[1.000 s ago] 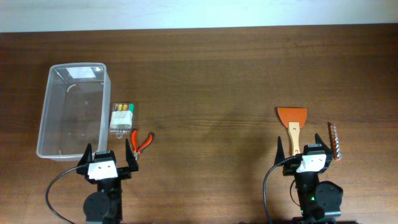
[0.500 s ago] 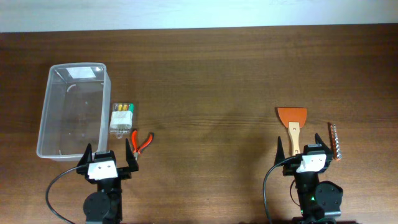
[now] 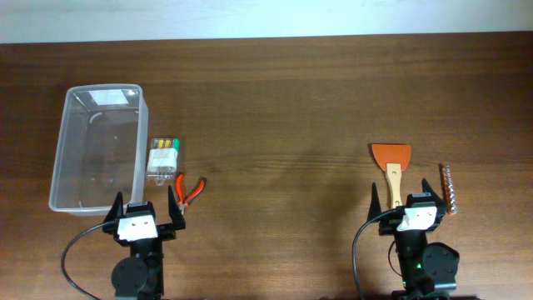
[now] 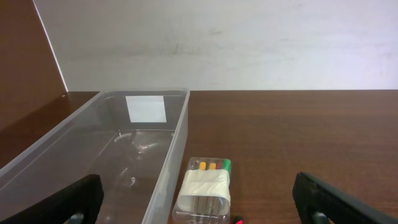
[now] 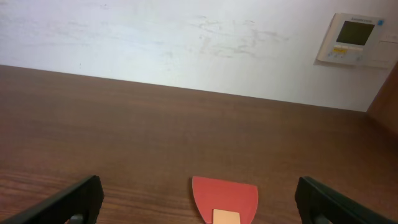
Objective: Pack container
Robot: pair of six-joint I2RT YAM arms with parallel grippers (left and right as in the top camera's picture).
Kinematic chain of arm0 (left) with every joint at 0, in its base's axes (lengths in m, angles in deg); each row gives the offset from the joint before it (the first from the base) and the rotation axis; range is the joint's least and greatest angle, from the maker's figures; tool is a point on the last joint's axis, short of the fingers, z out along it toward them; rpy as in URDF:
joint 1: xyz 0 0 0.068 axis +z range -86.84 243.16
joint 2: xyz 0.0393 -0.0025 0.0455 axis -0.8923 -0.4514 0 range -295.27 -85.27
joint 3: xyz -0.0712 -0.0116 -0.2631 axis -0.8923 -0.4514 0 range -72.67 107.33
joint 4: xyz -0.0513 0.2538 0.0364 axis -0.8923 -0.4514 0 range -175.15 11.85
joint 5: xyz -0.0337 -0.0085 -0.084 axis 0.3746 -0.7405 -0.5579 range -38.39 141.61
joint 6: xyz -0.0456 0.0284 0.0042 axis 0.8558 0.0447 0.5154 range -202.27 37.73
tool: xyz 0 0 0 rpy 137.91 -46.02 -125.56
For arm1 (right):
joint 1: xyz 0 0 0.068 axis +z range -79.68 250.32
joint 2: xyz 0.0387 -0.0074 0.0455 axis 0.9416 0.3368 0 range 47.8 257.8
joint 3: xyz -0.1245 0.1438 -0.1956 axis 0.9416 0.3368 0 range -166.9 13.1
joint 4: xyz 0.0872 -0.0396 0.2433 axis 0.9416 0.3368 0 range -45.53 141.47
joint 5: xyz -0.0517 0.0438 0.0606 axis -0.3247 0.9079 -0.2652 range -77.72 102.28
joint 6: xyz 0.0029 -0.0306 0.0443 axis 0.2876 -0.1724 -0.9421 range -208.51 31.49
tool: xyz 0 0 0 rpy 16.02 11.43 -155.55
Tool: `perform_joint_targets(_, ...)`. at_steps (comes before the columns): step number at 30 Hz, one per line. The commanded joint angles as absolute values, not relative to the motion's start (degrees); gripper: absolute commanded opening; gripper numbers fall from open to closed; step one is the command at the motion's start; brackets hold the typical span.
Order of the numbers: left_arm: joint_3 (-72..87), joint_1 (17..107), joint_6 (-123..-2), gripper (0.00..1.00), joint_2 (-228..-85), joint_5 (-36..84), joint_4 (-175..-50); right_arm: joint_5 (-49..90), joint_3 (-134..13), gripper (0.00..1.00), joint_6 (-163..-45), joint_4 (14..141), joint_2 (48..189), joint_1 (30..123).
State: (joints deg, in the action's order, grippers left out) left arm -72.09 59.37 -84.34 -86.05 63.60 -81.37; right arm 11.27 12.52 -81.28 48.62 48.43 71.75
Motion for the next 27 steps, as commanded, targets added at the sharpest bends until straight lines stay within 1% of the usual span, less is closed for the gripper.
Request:
perform_joint_targets(1,-72.1,59.2,-83.7,0.99,-85.6,63.0,-81.7,11.2,12.8,0.99,-81.9,49.2,48.2,71.4)
perform_joint_targets(21,-72.1,59.2,-84.5,0.99,-85.6,63.9,-81.6,11.9,12.8,0.99,-82.0,49.1,48.2,71.4)
perform_joint_targets(24,-72.1,59.2,-84.3,0.99,-85.6,65.2,-80.8,11.6,12.8,0.99,-86.9,48.7,48.2,71.4)
perform_joint_targets(27,-72.1,59.2,-82.3,0.99,-85.6,60.5,-81.1,11.9,12.8,0.99,-98.4,49.2,48.5,71.4)
